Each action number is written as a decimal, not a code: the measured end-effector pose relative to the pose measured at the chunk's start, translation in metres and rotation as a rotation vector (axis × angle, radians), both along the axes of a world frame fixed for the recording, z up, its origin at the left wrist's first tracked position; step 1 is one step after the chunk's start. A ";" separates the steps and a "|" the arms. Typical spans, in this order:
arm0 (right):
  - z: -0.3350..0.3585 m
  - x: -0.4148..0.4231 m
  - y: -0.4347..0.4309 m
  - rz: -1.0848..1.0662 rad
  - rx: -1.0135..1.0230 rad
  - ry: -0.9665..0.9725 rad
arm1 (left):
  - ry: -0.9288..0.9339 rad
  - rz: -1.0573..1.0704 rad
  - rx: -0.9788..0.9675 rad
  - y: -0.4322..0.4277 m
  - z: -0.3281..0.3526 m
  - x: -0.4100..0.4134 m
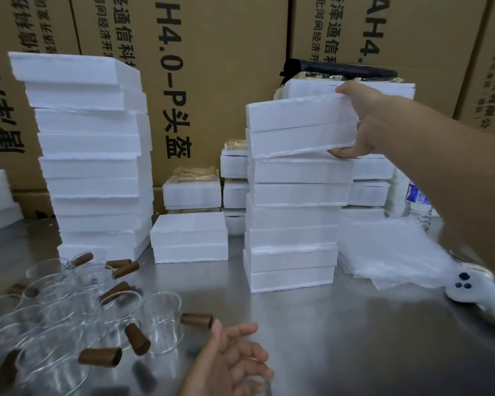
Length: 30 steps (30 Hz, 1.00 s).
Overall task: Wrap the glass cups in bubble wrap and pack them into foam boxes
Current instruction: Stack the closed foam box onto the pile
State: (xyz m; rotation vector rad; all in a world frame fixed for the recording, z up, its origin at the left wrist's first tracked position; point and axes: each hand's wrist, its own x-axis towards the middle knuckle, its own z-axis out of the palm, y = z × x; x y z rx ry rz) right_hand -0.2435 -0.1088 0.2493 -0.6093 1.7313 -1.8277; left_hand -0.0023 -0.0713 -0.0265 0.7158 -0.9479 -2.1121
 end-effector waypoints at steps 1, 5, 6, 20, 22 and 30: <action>-0.001 -0.001 -0.002 -0.007 0.004 0.002 | -0.001 -0.010 -0.003 0.000 0.000 0.000; -0.004 -0.008 -0.009 -0.043 0.037 0.063 | 0.012 -0.030 -0.017 0.000 0.000 0.001; -0.004 -0.010 -0.011 -0.057 0.059 0.098 | 0.012 -0.033 -0.020 0.000 0.000 0.001; -0.012 0.008 -0.008 -0.468 -0.058 0.607 | 0.029 -0.046 -0.050 0.003 -0.001 0.000; -0.017 0.030 -0.001 -0.541 -0.275 0.977 | 0.031 -0.047 -0.053 0.002 -0.002 -0.001; -0.141 0.139 0.005 0.368 -0.595 1.266 | -0.013 -0.049 -0.014 0.000 -0.001 -0.005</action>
